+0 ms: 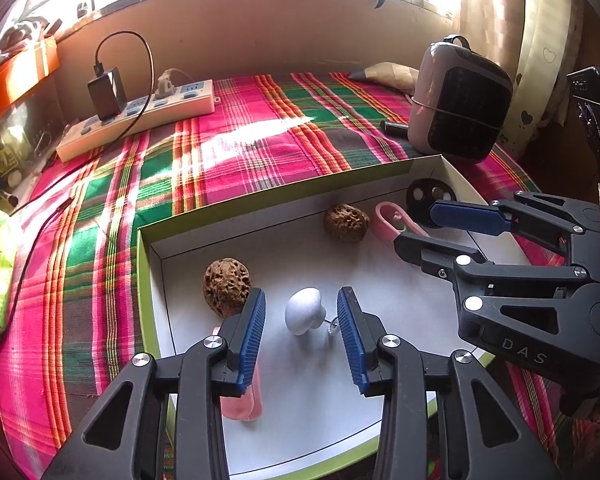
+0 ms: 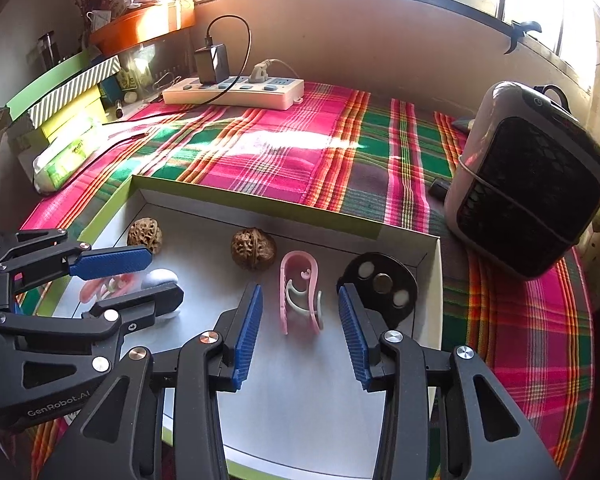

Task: Organize objects
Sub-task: 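Lower the hook clip into the tray and open the right tool while the left tool releases the knob, then withdraw both tools from the tray toward the green spool and white container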

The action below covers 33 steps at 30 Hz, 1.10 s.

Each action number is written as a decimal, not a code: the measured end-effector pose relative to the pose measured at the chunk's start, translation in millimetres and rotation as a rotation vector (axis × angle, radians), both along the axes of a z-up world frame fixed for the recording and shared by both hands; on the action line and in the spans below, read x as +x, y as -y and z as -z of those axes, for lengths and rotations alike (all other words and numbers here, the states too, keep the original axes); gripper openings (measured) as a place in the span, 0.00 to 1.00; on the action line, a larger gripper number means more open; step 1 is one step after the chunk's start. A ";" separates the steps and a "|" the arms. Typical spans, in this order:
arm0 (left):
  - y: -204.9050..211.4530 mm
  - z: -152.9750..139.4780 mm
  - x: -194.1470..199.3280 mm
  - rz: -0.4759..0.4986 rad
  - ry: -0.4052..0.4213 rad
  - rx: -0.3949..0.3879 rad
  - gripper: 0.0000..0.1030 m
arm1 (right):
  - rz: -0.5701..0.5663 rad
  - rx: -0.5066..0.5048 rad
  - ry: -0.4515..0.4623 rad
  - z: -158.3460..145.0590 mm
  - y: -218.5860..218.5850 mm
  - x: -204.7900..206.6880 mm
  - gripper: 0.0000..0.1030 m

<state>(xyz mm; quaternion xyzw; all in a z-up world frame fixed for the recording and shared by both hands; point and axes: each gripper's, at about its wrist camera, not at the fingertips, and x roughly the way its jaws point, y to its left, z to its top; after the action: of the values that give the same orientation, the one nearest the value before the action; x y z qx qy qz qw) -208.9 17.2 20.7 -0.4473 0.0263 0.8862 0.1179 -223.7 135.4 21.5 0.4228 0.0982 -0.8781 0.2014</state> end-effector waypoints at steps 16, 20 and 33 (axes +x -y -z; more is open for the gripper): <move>19.0 -21.8 45.1 -0.035 -0.060 0.048 0.36 | 0.064 -0.066 -0.041 -20.7 -16.4 41.2 0.40; 26.1 -28.5 63.7 -0.047 -0.083 0.068 0.36 | 0.080 -0.083 -0.058 -26.3 -20.8 58.2 0.40; 53.1 -22.5 122.3 -0.087 -0.098 0.132 0.36 | 0.066 -0.232 -0.050 -30.2 -16.2 131.5 0.48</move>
<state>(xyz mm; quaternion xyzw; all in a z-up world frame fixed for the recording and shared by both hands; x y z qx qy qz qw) -86.7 -35.9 43.2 -0.3955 -0.0455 0.9110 0.1072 -92.2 151.6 51.7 0.3779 -0.0130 -0.8999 0.2172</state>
